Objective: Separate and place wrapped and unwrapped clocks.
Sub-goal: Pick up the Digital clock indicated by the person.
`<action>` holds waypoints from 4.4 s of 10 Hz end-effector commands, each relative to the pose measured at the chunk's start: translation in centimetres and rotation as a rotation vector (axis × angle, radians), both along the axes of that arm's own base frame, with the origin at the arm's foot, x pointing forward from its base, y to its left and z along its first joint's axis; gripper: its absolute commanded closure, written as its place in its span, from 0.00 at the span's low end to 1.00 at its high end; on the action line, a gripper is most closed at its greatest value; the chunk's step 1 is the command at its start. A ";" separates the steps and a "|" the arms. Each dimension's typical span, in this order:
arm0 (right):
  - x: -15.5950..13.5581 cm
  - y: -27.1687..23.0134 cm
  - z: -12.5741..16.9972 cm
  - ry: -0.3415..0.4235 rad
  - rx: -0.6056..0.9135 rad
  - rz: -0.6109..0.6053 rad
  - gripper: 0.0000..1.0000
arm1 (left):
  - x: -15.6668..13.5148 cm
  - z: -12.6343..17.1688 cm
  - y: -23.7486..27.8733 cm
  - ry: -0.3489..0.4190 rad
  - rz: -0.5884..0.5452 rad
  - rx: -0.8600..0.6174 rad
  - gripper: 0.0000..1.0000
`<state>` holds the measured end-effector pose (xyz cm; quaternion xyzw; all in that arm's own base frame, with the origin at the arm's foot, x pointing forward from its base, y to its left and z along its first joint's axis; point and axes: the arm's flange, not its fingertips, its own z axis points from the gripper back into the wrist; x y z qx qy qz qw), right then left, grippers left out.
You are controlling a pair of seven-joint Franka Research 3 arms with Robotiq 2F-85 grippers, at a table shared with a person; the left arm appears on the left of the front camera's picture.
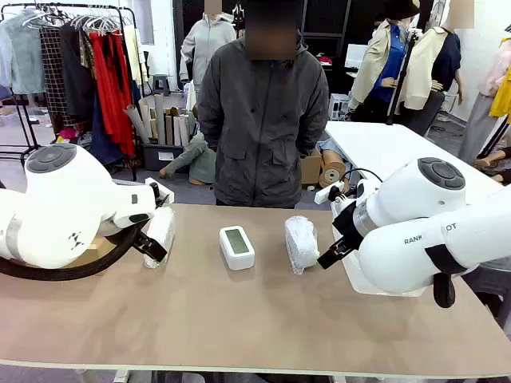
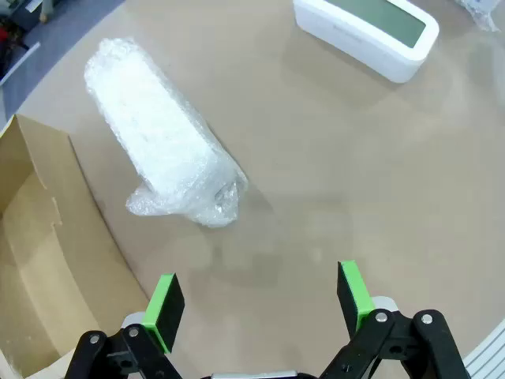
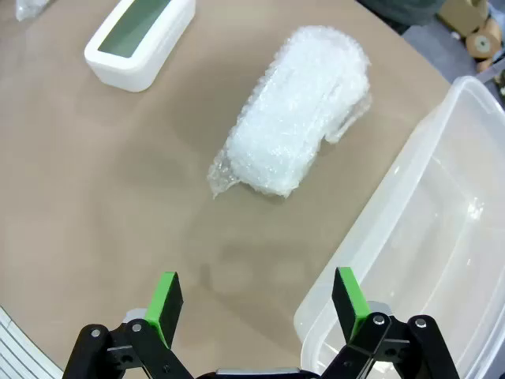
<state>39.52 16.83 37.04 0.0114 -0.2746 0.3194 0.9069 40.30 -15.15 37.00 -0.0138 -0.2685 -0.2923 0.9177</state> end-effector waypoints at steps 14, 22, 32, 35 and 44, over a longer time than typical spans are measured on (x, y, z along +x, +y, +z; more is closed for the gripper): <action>0.0 0.0 0.0 0.000 0.000 0.000 0.00 | 0.0 0.0 0.0 0.000 0.000 0.000 0.00; 0.0 1.5 -0.4 0.062 0.046 0.073 0.00 | 0.2 1.4 0.1 0.045 -0.072 0.044 0.00; 4.5 2.7 7.9 0.229 0.333 0.608 0.00 | 3.0 10.3 4.9 -0.014 -0.782 -0.242 0.00; 5.7 1.6 10.8 0.206 0.307 0.857 0.00 | 4.3 11.9 5.6 -0.108 -0.918 -0.192 0.00; 7.0 1.0 13.2 0.081 0.287 1.036 0.00 | 5.0 14.8 6.7 -0.075 -0.951 -0.146 0.00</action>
